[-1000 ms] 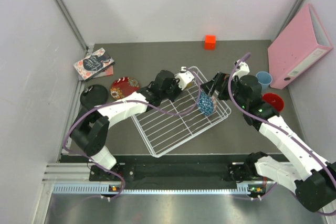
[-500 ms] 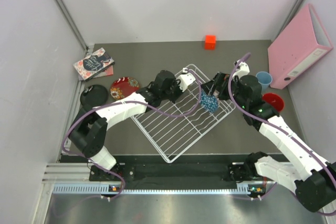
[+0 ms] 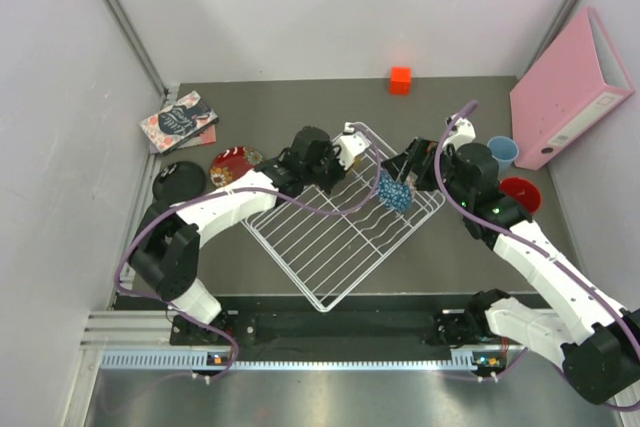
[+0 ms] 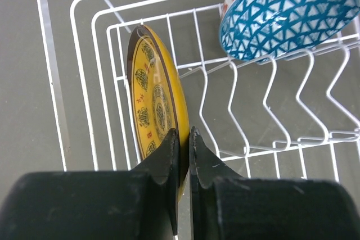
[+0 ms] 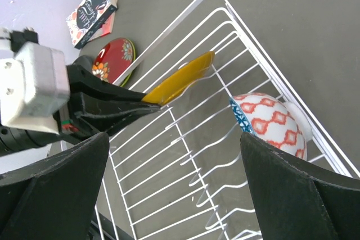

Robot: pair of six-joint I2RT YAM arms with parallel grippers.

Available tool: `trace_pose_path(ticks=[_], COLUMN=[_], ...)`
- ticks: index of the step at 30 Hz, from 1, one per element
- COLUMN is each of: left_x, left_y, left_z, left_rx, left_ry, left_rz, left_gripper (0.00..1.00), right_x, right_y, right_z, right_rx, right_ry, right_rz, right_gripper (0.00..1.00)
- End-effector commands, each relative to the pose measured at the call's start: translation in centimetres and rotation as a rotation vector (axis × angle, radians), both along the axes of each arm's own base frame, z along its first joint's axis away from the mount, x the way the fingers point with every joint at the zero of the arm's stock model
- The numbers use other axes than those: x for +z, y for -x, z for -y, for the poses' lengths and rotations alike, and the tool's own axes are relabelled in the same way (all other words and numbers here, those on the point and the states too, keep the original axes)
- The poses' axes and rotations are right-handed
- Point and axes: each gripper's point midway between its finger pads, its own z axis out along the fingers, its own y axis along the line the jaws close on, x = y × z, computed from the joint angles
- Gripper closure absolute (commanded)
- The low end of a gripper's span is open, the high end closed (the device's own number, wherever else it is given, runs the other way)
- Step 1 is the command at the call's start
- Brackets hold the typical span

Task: Unload the mixed dishes from the dish rack
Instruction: Pick up the plate from the dish rack, then adjust the dish rack at the center of the board.

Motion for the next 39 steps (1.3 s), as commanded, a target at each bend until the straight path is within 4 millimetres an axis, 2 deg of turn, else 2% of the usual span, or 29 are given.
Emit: trace_pose_path(ticks=[1,3,4,6,7,9,14,18,22,27,30,33,36,39], left_x=[7.1,6.5,6.4,5.7,5.4,5.0,4.7,4.8,4.6,5.5,6.1,5.8,5.4,5.4], left_y=[-2.8,-2.6,-2.7,-2.3,-2.3,-2.0,-1.7,-1.5,-1.3,-1.3,-1.3,-1.2,-1.0,-1.1], left_z=[-0.5,-0.4,-0.4,-0.2,-0.1,0.2,0.5,0.6,0.8,0.9,1.1,1.2,1.2,1.2], left_rx=[0.035,0.032,0.029,0.02,0.018,0.007,-0.004,-0.013,-0.024,-0.027,-0.035,-0.036,-0.036,-0.034], left_ry=[0.13,0.148,0.156,0.171,0.176,0.188,0.203,0.212,0.219,0.239,0.245,0.247,0.252,0.255], left_rz=[0.138,0.107,0.102,0.072,0.063,0.04,0.026,0.023,0.013,0.024,0.031,0.015,0.009,0.005], left_gripper=[1.0,1.0,1.0,1.0,1.0,1.0,1.0,1.0,1.0,1.0,1.0,1.0,1.0,1.0], right_x=[0.8,-0.5,-0.7,-3.3,-3.7,-6.0,-9.1,-9.3,-7.8,-5.1,-3.5,-2.6,-4.5,-7.7], right_y=[-0.4,-0.8,-1.4,-2.0,-2.7,-3.2,-4.2,-4.6,-4.8,-4.6,-4.5,-4.6,-5.5,-5.7], right_z=[0.4,0.9,1.6,3.1,4.1,4.9,6.2,6.8,6.3,6.0,6.8,8.8,10.1,9.6], right_rx=[-0.023,-0.053,-0.097,-0.164,-0.223,-0.25,-0.313,-0.352,-0.336,-0.33,-0.366,-0.456,-0.492,-0.455], right_ry=[0.01,0.053,0.08,0.177,0.22,0.3,0.391,0.401,0.358,0.297,0.292,0.345,0.416,0.431], right_rz=[0.038,0.001,-0.007,-0.082,-0.091,-0.148,-0.198,-0.196,-0.151,-0.082,-0.044,-0.027,-0.097,-0.176], right_gripper=[0.01,0.02,0.02,0.02,0.02,0.03,0.05,0.07,0.13,0.11,0.09,0.07,0.07,0.09])
